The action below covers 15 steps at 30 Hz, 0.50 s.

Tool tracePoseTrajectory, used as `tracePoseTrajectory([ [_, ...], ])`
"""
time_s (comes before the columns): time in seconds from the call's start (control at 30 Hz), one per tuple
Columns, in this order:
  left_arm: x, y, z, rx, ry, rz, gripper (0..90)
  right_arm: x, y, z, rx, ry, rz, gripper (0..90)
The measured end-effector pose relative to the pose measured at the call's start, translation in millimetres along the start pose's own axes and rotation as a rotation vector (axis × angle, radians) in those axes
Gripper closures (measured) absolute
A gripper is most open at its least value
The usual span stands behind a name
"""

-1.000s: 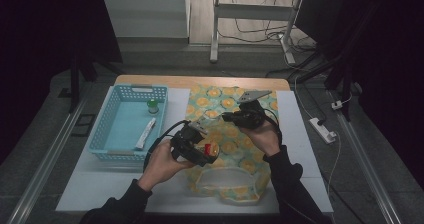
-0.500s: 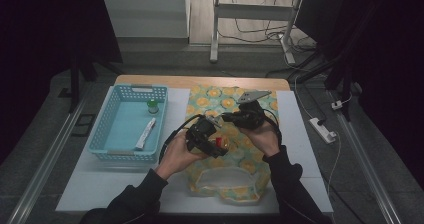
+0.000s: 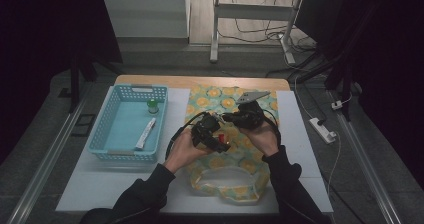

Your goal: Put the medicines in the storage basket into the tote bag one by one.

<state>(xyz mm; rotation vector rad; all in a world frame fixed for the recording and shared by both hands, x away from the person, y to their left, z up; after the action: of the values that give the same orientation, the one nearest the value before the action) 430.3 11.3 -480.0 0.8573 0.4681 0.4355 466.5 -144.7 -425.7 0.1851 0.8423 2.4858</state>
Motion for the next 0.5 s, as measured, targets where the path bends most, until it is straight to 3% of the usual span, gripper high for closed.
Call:
tracePoseTrajectory([
  [0.5,24.5,-22.5,-8.8,0.002,0.021,0.036,20.1,-4.4,0.1,-1.6,-0.012,-0.014,-0.022,90.0],
])
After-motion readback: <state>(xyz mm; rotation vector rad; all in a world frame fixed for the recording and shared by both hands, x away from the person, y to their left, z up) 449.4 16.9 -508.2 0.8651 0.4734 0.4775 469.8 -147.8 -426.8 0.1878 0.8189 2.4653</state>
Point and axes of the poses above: each handheld gripper's, and its own axes: y roughly backward along the jaws, z roughly out of its top, x roughly to its left, the point moved 1 cm from there along -y, roughly forward along the jaws, and after that the axes turned 4 degrees about -z, right-handed, at the moved point
